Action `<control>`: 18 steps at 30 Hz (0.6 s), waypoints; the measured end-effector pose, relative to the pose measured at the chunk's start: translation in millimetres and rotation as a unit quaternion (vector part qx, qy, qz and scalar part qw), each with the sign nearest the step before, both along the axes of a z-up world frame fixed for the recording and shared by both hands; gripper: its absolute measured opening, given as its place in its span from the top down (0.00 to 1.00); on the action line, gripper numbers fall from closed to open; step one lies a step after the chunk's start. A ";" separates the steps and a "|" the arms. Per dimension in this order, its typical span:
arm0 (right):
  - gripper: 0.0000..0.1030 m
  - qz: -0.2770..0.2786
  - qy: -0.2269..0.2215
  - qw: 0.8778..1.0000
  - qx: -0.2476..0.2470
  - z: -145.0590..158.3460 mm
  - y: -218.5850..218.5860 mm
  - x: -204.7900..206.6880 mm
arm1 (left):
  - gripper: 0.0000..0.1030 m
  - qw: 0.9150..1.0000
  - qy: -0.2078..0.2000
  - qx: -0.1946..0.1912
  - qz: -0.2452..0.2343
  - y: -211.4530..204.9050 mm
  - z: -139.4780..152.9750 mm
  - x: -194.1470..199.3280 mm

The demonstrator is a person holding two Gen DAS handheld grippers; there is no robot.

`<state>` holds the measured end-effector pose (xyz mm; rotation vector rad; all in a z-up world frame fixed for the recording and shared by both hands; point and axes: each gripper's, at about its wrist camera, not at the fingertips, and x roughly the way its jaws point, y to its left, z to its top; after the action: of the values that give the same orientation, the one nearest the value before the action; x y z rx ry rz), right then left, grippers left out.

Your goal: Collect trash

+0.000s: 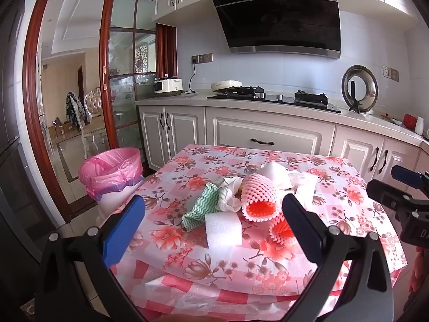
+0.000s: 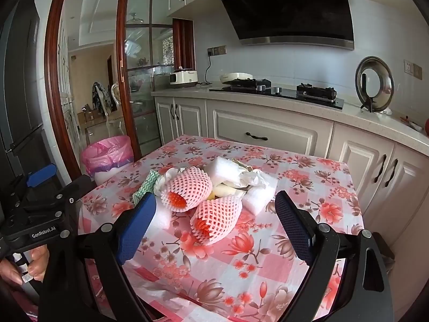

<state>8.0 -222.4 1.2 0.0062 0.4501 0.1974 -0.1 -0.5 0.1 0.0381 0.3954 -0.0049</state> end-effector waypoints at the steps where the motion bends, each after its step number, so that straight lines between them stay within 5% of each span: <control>1: 0.17 0.000 0.000 1.000 0.000 0.0 0.4 0.0 | 0.04 1.000 0.000 0.000 0.000 0.1 -0.1 0.0; 18: 0.17 0.000 0.001 1.000 0.003 -1.2 3.2 0.0 | 0.04 1.000 0.001 -0.001 0.000 -0.3 -0.2 0.2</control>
<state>8.0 -219.1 -0.1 0.0117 0.4509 0.1989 0.1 -0.9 -0.1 0.0363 0.3965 -0.0053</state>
